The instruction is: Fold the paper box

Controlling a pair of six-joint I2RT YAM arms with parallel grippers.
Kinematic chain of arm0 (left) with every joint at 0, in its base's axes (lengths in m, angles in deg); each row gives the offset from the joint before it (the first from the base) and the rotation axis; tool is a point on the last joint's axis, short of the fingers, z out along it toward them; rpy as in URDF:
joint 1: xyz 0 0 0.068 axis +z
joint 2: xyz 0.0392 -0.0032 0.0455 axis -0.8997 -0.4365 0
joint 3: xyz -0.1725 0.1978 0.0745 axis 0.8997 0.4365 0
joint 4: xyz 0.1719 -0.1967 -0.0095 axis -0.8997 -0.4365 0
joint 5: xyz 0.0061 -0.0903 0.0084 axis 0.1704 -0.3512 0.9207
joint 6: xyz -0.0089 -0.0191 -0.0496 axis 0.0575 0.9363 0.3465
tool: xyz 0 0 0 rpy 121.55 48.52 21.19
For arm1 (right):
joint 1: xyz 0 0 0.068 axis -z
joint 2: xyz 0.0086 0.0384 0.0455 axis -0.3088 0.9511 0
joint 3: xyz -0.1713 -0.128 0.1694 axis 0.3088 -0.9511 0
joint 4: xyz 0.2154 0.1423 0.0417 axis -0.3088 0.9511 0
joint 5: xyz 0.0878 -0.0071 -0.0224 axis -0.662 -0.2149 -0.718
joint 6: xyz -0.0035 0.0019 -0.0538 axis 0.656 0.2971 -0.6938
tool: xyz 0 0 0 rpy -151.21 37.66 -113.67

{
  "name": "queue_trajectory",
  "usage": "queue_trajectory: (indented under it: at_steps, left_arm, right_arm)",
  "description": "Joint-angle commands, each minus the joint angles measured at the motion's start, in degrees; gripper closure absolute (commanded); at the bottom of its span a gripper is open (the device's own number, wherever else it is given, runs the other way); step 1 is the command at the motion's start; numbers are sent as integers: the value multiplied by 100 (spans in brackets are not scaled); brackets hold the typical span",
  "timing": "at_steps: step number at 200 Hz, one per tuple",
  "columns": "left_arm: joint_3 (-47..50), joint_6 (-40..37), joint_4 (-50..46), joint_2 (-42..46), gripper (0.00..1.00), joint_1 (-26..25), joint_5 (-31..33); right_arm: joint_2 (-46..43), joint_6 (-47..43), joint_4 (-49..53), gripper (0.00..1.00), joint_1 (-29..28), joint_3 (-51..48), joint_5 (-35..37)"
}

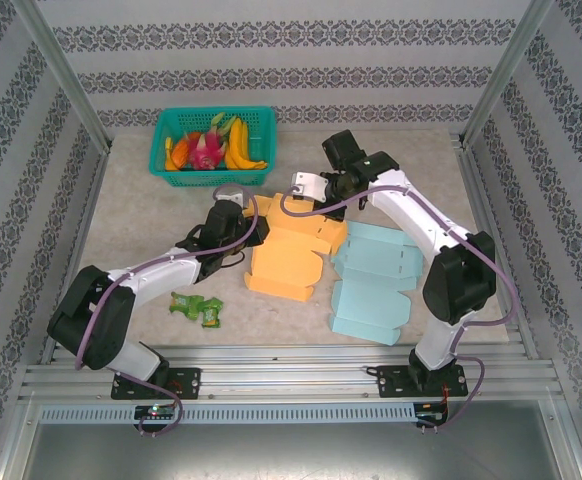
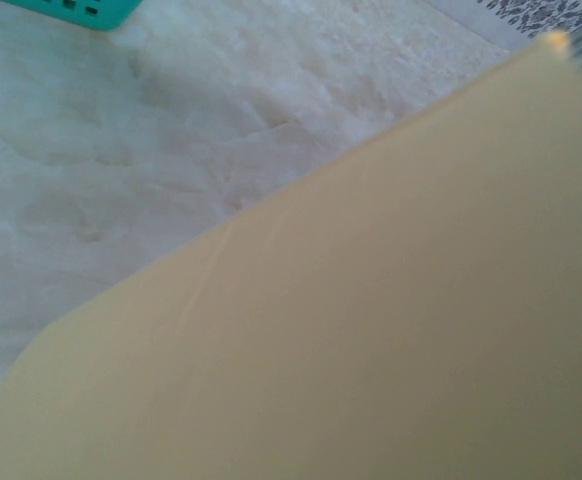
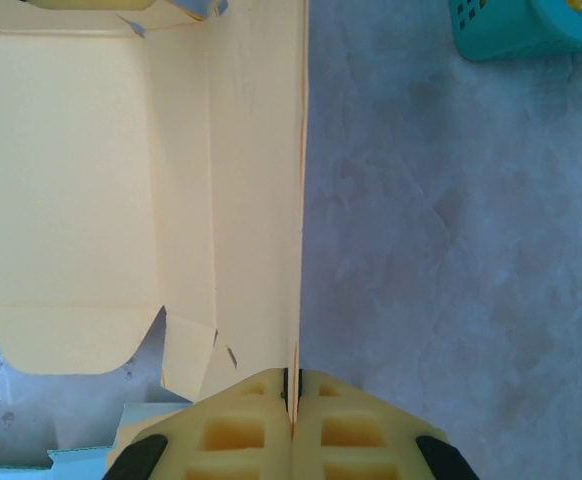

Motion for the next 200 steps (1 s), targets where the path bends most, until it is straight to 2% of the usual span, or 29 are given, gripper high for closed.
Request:
queue_trajectory:
  at_steps: [1, 39, 72, 99, 134, 200]
  left_arm:
    - [80, -9, 389, 192, 80, -55, -24]
    - [749, -666, -88, 1363, 77, 27, 625]
    - [1668, -1037, 262, 2537, 67, 34, 1211]
    - [2174, -1417, 570, 2883, 67, 44, 1746]
    - [2548, -1873, 1420, 2666, 58, 45, 1330]
    - [2840, -2225, 2214, 2286, 57, 46, 950]
  right_arm:
    - [125, -51, -129, 100, 18, -109, -118]
    - [5, -180, -326, 100, 91, -241, 44]
    - [-376, -612, -929, 100, 1, -759, 171]
    - [-800, -1132, -1825, 100, -157, -1512, 428]
    - [-975, -1477, -2232, 100, -419, -1855, 580]
    - [-735, -1697, -2334, 100, -646, -1907, 637]
